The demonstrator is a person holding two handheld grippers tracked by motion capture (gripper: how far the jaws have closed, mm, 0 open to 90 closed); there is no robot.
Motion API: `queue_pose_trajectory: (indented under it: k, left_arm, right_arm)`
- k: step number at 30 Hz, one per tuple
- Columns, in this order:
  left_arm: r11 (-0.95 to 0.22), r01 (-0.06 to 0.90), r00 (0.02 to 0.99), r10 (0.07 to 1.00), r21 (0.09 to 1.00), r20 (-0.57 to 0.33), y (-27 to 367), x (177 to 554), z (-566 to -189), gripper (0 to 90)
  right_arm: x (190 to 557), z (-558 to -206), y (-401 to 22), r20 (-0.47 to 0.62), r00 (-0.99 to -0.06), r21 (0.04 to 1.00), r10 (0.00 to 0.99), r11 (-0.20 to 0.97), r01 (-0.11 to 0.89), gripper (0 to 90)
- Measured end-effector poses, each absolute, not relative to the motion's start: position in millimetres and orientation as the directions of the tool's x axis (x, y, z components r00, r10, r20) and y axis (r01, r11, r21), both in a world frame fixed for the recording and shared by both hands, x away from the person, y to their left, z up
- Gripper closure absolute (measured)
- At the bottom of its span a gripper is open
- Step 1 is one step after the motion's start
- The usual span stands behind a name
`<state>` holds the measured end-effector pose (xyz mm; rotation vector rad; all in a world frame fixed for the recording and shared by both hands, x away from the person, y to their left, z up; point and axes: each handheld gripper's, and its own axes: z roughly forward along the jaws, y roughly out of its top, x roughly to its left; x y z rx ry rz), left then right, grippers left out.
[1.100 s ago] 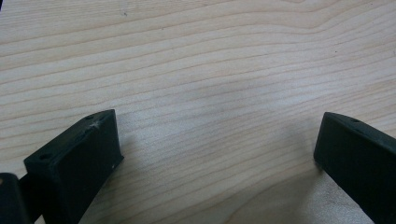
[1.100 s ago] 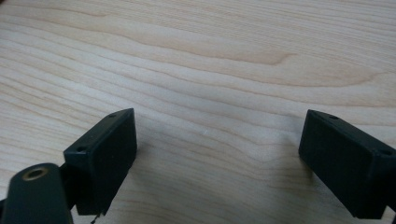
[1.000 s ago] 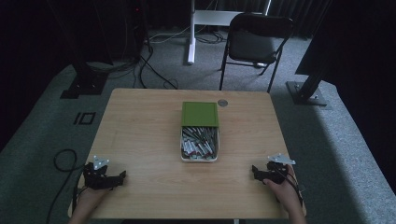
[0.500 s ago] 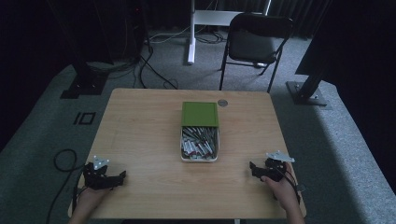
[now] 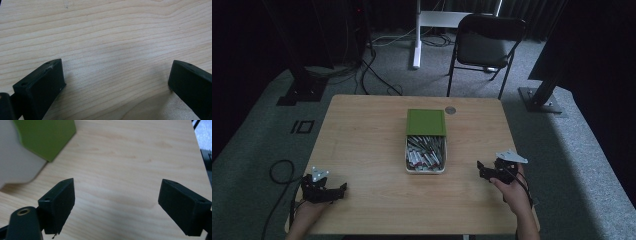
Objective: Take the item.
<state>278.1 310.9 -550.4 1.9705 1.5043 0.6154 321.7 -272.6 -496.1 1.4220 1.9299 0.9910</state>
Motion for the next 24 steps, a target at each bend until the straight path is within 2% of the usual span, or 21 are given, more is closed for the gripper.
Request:
queue_pose_trajectory:
  k: [24]
  left_arm:
    - [-0.197, 0.699, 0.258, 0.966, 0.687, 0.014, 310.9, 278.1, -550.4, 1.3]
  right_arm:
    - [331.8, -451.0, -212.0, -0.021, -0.43, 0.871, 0.903, 0.228, 0.435, 15.5]
